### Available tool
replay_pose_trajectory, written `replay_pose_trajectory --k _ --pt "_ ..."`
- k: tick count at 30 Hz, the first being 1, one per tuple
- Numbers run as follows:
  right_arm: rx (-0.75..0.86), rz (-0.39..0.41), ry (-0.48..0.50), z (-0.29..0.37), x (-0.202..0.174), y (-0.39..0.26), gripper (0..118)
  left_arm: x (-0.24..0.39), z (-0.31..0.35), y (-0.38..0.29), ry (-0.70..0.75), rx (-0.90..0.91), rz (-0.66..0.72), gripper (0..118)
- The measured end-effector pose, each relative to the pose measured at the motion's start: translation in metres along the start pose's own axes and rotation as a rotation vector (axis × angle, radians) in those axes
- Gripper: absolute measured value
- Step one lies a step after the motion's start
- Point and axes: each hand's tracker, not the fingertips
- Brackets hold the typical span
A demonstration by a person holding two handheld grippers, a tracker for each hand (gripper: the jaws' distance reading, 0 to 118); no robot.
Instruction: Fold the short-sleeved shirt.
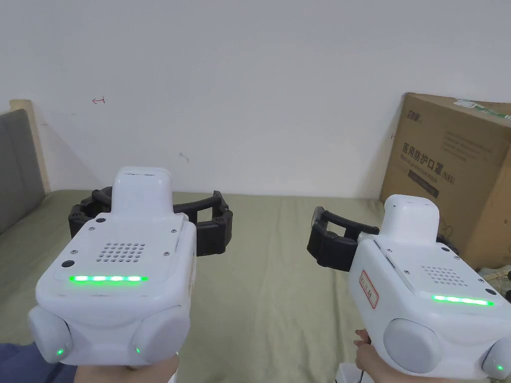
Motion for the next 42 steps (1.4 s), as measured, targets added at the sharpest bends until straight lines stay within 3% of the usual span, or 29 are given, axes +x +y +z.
replay_pose_trajectory --k 10,22,40,42 --pt "-0.008 0.025 -0.035 -0.0019 -0.0002 -0.0043 118 0.0010 -0.0009 -0.0024 -0.001 -0.011 -0.014 117" --pt "-0.016 -0.008 -0.024 -0.0019 0.0041 -0.0054 118 0.0034 0.0016 -0.0029 -0.001 0.001 -0.032 117" --pt "-0.016 0.026 -0.017 0.0003 0.0017 -0.0096 118 0.0061 0.0032 -0.0040 -0.004 -0.004 -0.047 116" --pt "-0.015 0.033 0.002 0.0010 0.0016 -0.0098 118 0.0068 0.0023 -0.0049 0.005 -0.015 -0.062 112"
